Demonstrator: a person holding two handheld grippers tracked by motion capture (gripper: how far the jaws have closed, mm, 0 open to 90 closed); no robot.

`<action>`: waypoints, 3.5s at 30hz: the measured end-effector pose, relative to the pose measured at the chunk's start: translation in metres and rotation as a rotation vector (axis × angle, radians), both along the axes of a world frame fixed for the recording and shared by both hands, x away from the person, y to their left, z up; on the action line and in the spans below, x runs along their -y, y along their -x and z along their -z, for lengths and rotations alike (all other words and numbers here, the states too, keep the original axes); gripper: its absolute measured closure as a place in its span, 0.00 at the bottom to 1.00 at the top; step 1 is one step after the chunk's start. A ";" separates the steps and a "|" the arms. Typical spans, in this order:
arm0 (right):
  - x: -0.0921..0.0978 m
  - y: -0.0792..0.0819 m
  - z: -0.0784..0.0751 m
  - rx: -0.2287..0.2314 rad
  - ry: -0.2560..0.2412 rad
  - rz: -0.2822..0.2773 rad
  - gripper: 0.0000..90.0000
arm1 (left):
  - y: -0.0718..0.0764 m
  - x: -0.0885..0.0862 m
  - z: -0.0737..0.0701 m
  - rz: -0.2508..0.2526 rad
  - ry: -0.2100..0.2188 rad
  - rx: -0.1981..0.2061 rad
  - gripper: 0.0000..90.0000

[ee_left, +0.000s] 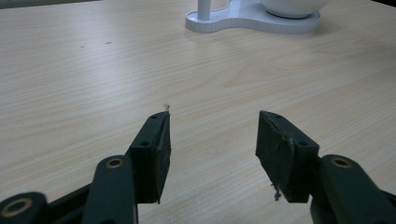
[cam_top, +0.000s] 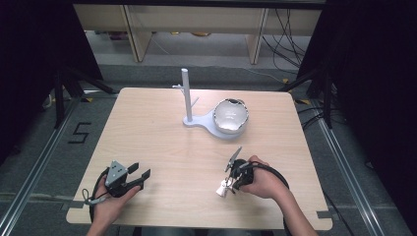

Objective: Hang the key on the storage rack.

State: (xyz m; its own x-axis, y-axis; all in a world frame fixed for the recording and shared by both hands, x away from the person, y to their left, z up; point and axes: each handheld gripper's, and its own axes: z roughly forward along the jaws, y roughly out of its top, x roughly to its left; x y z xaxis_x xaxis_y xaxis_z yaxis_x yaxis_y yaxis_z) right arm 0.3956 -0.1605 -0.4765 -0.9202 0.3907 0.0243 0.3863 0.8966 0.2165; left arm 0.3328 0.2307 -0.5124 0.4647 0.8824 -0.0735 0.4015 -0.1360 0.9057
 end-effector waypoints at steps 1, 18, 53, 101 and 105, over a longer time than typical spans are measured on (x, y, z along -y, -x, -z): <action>-0.002 0.002 -0.001 -0.008 0.017 0.024 1.00 | -0.001 0.000 0.001 0.001 0.002 0.003 0.50; -0.025 0.007 0.002 -0.044 0.022 -0.054 1.00 | 0.000 0.000 0.003 0.002 -0.010 -0.011 0.49; -0.025 -0.005 -0.002 -0.093 0.114 -0.006 1.00 | 0.001 0.000 0.005 0.007 -0.005 -0.016 0.48; -0.007 -0.006 -0.017 0.014 -0.133 0.086 0.89 | -0.005 0.026 0.002 0.141 0.012 -0.096 0.47; 0.029 0.000 -0.011 0.075 -0.202 0.178 0.81 | -0.010 0.031 -0.004 0.167 0.022 -0.118 0.47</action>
